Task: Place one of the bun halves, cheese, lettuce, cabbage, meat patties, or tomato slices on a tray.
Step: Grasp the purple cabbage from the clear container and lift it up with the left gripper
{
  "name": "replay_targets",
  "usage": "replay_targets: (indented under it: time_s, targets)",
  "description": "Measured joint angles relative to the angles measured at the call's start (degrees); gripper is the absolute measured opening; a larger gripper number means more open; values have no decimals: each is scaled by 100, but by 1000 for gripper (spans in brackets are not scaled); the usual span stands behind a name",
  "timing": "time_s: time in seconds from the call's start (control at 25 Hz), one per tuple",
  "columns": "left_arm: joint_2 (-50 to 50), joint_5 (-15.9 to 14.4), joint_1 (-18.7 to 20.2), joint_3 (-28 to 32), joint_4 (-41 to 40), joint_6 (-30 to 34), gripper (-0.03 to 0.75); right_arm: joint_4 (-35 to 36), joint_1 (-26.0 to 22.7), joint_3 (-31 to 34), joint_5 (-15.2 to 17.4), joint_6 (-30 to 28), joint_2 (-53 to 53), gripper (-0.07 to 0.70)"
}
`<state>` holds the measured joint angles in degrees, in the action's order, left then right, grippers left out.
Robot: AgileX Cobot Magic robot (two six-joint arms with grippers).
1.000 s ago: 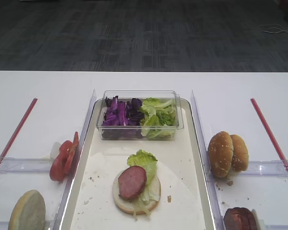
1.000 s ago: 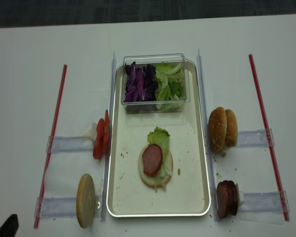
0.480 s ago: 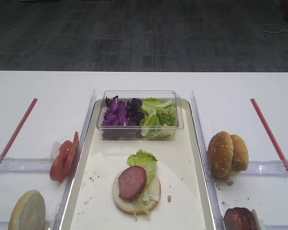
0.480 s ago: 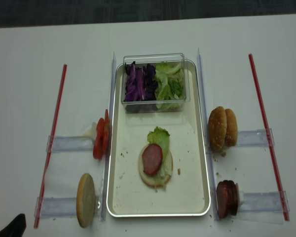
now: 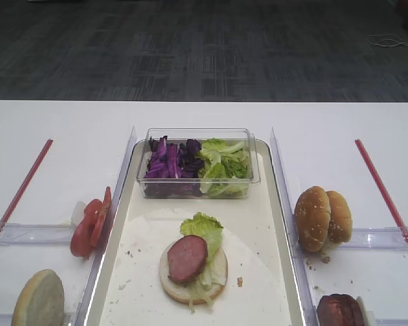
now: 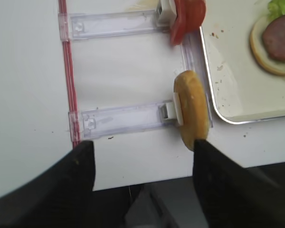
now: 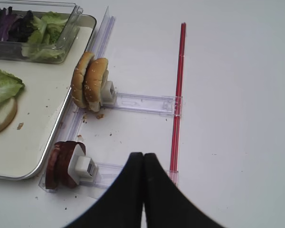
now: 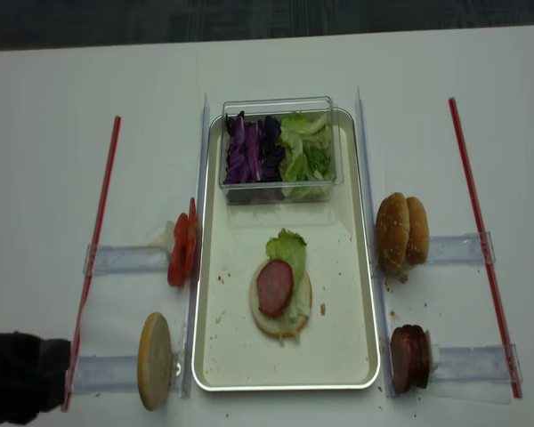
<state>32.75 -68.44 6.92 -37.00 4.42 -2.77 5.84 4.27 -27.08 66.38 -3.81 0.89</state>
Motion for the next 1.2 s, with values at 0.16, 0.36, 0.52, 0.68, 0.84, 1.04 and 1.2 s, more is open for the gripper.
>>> replay_targets:
  time_s: [0.16,0.36,0.52,0.68,0.84,1.04,1.2]
  targets:
    - [1129,-34,0,-625,9,-111,423,0,0,0,0,0,0,238]
    - [2563,-122,0,-1577,9,-253,422,0,0,0,0,0,0,238]
    - [3616,-136,0,-2332,-3,-289,422,0,0,0,0,0,0,245]
    - [4497,-136,0,-3087,-86,-289,422,0,0,0,0,0,0,245]
    - [5281,-186,0,-3882,-203,-289,422,0,0,0,0,-10,0,245]
    - [6104,-209,0,-4778,-290,-289,422,0,0,0,0,-10,0,238]
    - [6641,-209,0,-5373,-306,-289,422,0,0,0,0,-22,0,238]
